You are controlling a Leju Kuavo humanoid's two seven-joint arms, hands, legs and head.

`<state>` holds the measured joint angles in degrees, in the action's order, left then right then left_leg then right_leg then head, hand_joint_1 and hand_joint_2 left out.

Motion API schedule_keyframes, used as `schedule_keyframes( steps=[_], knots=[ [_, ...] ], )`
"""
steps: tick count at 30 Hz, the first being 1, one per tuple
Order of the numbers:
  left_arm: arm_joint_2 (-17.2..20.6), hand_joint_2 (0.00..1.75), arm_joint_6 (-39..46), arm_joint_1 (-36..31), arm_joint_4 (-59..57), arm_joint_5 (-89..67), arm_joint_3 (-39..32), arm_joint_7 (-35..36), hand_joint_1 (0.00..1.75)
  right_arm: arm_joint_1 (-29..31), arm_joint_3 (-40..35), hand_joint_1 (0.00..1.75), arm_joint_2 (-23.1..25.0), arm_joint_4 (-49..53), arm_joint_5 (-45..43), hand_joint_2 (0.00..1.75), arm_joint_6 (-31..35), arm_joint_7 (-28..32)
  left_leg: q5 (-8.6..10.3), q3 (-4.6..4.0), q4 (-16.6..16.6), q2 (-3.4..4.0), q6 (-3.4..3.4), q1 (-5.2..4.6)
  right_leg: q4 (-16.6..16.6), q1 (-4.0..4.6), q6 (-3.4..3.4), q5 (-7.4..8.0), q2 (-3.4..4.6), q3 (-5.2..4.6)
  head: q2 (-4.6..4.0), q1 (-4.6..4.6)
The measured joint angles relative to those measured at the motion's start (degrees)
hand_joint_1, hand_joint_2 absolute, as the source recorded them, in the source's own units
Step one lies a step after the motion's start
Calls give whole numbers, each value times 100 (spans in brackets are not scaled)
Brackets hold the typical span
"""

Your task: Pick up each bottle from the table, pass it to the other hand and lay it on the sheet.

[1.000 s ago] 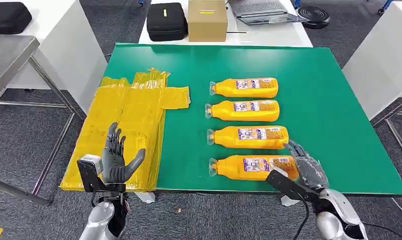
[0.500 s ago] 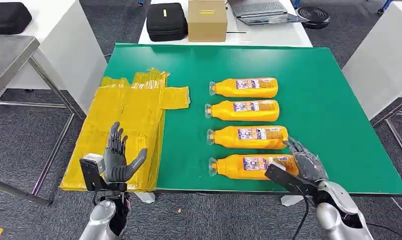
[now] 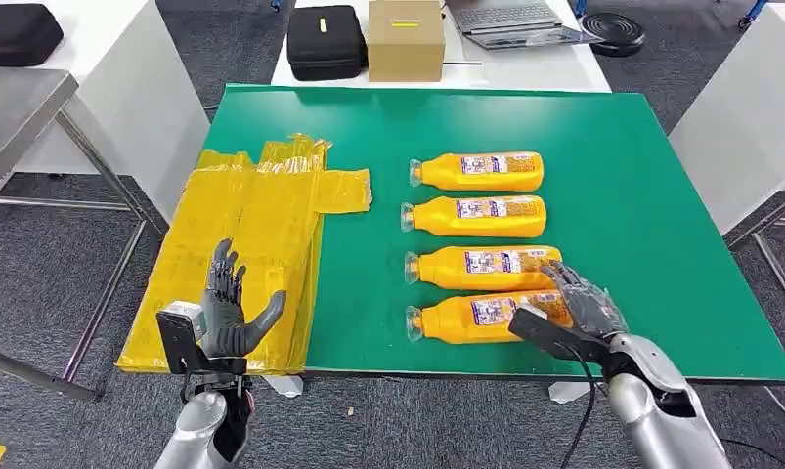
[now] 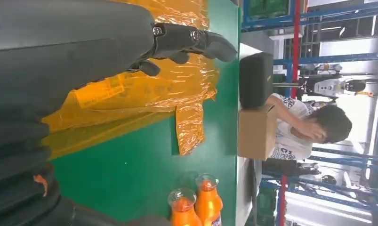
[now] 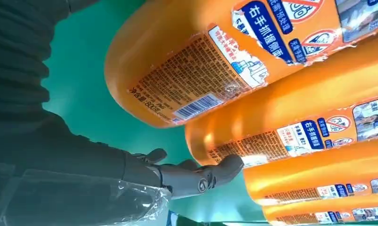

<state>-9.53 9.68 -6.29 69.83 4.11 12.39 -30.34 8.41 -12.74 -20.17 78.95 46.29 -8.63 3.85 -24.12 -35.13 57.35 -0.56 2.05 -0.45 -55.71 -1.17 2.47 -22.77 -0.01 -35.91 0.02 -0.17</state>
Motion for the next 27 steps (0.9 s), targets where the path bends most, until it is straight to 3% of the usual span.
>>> schedule_keyframes(
  steps=[27],
  knots=[
    [79,175,-50,-140,-205,125,94,-48,0,42,-385,0,-216,-41,-310,175,-46,63,0,0,0,-1,0,0,0,0,0,0,-1,0,0,-2]
  ],
)
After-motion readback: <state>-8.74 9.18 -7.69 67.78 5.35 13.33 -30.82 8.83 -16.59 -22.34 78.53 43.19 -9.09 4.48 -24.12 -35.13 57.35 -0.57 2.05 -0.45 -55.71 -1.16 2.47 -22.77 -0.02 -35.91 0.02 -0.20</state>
